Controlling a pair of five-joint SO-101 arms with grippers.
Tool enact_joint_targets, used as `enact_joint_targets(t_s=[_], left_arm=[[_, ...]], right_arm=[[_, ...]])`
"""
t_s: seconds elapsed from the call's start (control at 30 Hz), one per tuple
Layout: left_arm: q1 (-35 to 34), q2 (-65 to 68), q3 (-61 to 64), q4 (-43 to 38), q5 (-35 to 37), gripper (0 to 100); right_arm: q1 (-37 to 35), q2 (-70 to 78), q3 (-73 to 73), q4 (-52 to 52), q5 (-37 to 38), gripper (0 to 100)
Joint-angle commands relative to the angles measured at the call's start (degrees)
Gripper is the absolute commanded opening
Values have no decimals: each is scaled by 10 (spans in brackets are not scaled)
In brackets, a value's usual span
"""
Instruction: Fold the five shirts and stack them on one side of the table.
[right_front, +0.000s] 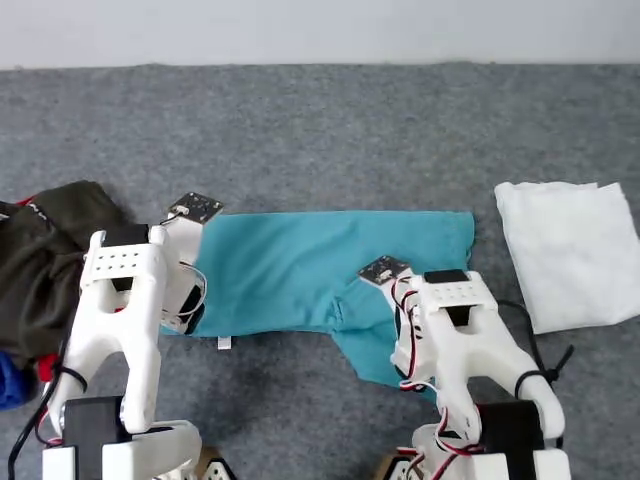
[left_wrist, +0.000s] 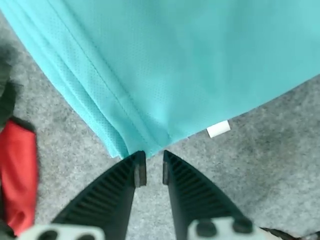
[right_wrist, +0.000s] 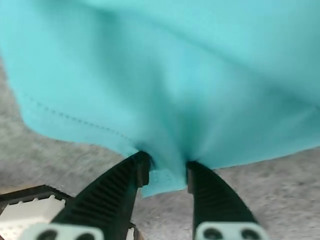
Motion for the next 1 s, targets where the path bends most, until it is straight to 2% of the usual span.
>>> enact_joint_targets(t_s=[0.0,0.43,0.67,0.97], left_arm=[[5,-21,1,-3,-5,65],[5,-21,1,-3,-5,65],[5,-21,1,-3,-5,65],[5,-21,1,-2,-5,65]], right_arm=[[-2,8,43,-23,26,56],[-1,8,39,-17,42,49],[-1,8,-29,65,42,50],[-9,11,-74,85,42,33]])
